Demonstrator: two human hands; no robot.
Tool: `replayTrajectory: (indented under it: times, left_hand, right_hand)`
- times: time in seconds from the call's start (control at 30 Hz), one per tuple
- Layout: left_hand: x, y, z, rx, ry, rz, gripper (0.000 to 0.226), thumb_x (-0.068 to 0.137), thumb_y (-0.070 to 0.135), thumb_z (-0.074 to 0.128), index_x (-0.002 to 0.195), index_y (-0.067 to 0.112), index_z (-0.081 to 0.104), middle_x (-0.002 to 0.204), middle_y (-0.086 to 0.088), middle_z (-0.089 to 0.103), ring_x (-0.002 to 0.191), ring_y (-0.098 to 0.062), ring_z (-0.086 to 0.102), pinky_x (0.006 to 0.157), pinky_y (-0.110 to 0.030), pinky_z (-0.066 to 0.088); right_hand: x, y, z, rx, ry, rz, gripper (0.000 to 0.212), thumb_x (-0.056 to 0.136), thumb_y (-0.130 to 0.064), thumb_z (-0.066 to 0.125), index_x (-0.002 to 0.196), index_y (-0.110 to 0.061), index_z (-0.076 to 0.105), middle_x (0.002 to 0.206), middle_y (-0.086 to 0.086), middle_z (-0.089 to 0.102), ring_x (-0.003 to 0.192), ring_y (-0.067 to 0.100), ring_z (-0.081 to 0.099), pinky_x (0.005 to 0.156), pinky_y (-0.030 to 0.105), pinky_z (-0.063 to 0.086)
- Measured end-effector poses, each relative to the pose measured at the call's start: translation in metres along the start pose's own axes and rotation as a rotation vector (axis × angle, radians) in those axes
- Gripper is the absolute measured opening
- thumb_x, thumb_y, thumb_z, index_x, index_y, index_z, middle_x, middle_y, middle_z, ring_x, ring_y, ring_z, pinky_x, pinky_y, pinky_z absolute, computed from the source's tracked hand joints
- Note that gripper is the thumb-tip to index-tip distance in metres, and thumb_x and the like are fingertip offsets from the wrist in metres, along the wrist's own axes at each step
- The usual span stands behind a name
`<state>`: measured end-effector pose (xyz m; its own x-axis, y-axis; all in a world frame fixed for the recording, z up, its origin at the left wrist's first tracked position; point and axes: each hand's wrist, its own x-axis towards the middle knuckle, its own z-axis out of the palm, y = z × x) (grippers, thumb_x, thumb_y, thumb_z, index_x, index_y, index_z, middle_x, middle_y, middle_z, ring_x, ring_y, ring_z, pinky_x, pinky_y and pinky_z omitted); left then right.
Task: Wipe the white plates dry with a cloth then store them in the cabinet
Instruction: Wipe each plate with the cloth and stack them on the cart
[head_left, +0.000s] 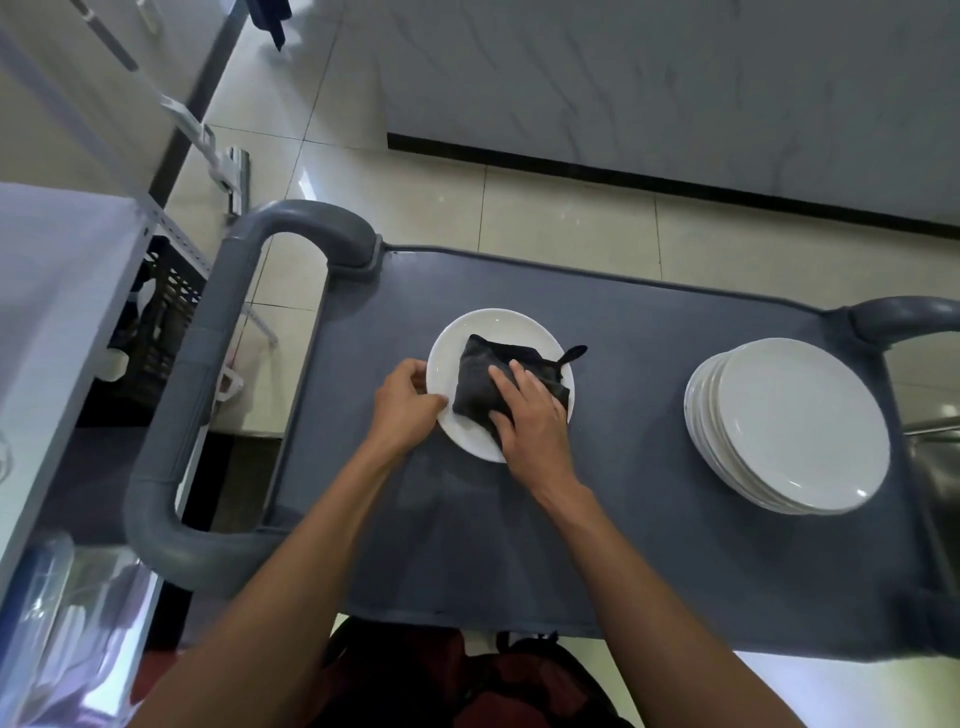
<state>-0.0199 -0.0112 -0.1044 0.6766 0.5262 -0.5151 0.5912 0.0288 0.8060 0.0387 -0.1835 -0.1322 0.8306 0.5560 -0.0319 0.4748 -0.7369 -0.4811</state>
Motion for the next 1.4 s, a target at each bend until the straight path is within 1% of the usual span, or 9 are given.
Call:
replayTrajectory:
  times: [0.1, 0.23, 0.4, 0.6, 0.73, 0.9, 1.1, 1.23, 1.4]
  left_hand:
    - [-0.008, 0.003, 0.004, -0.203, -0.096, -0.064, 0.034, 0.088, -0.006, 0.059, 0.114, 0.016, 0.055, 0.111, -0.008, 0.067, 0.096, -0.026, 0.07, 0.069, -0.046, 0.063]
    - [-0.018, 0.006, 0.006, -0.369, -0.23, -0.159, 0.044, 0.093, -0.013, 0.05, 0.127, 0.015, 0.047, 0.112, -0.02, 0.067, 0.095, -0.035, 0.071, 0.067, -0.049, 0.062]
    - [-0.027, 0.004, 0.006, -0.409, -0.358, -0.141, 0.061, 0.086, -0.019, 0.044, 0.131, 0.019, 0.061, 0.121, -0.017, 0.069, 0.105, -0.041, 0.069, 0.082, -0.061, 0.058]
    - [-0.046, 0.012, 0.012, -0.353, -0.422, -0.07, 0.063, 0.082, -0.021, 0.043, 0.129, 0.015, 0.065, 0.112, -0.018, 0.072, 0.101, -0.038, 0.07, 0.086, -0.064, 0.056]
    - [-0.056, 0.022, 0.011, -0.369, -0.466, -0.039, 0.063, 0.082, -0.02, 0.044, 0.129, 0.015, 0.065, 0.116, -0.021, 0.07, 0.107, -0.041, 0.069, 0.083, -0.059, 0.058]
    - [-0.068, 0.044, 0.012, -0.373, -0.525, 0.016, 0.063, 0.082, -0.021, 0.045, 0.131, 0.015, 0.064, 0.115, -0.017, 0.072, 0.104, -0.034, 0.07, 0.074, -0.048, 0.061]
    - [-0.085, 0.06, 0.019, -0.35, -0.559, 0.086, 0.06, 0.083, -0.021, 0.044, 0.127, 0.014, 0.066, 0.118, -0.019, 0.071, 0.106, -0.036, 0.07, 0.077, -0.05, 0.061]
    - [-0.092, 0.07, 0.021, -0.376, -0.537, 0.114, 0.054, 0.083, -0.019, 0.045, 0.123, 0.01, 0.067, 0.111, -0.017, 0.073, 0.098, -0.034, 0.072, 0.07, -0.046, 0.061]
    - [-0.102, 0.075, 0.025, -0.433, -0.453, 0.113, 0.047, 0.08, -0.018, 0.045, 0.112, 0.005, 0.069, 0.09, -0.011, 0.073, 0.074, -0.023, 0.069, 0.062, -0.04, 0.057]
  right_hand:
    - [-0.003, 0.005, -0.002, 0.028, 0.028, -0.013, 0.061, 0.091, -0.016, 0.065, 0.148, -0.024, 0.045, 0.155, 0.007, 0.041, 0.141, 0.028, 0.041, 0.11, 0.049, 0.037]
    - [-0.011, 0.009, -0.004, 0.054, 0.056, -0.041, 0.06, 0.089, -0.008, 0.064, 0.145, -0.022, 0.048, 0.153, 0.006, 0.045, 0.138, 0.026, 0.044, 0.107, 0.048, 0.04]
    - [-0.024, 0.016, -0.008, 0.047, 0.044, -0.098, 0.062, 0.09, -0.008, 0.062, 0.147, -0.025, 0.047, 0.154, 0.004, 0.044, 0.137, 0.025, 0.044, 0.104, 0.046, 0.042]
    - [-0.041, 0.014, -0.014, 0.055, 0.081, -0.164, 0.058, 0.096, -0.016, 0.054, 0.15, -0.029, 0.041, 0.159, 0.004, 0.036, 0.146, 0.027, 0.033, 0.109, 0.052, 0.039]
    - [-0.045, 0.011, -0.027, 0.046, 0.141, -0.198, 0.058, 0.1, -0.017, 0.053, 0.152, -0.034, 0.035, 0.162, -0.001, 0.028, 0.152, 0.023, 0.022, 0.113, 0.052, 0.032]
    - [-0.04, 0.009, -0.052, 0.009, 0.193, -0.214, 0.056, 0.102, -0.02, 0.047, 0.154, -0.035, 0.031, 0.164, -0.002, 0.023, 0.153, 0.021, 0.017, 0.116, 0.049, 0.027]
    - [-0.023, -0.011, -0.086, -0.03, 0.28, -0.162, 0.052, 0.103, -0.031, 0.035, 0.154, -0.033, 0.033, 0.165, -0.001, 0.02, 0.153, 0.017, 0.015, 0.115, 0.049, 0.025]
    - [-0.016, -0.021, -0.102, -0.054, 0.352, -0.14, 0.051, 0.102, -0.029, 0.036, 0.154, -0.03, 0.035, 0.165, 0.002, 0.023, 0.153, 0.019, 0.018, 0.112, 0.052, 0.028]
    - [-0.002, -0.023, -0.123, -0.064, 0.355, -0.052, 0.051, 0.102, -0.031, 0.039, 0.153, -0.035, 0.035, 0.165, 0.0, 0.023, 0.152, 0.018, 0.019, 0.11, 0.055, 0.028]
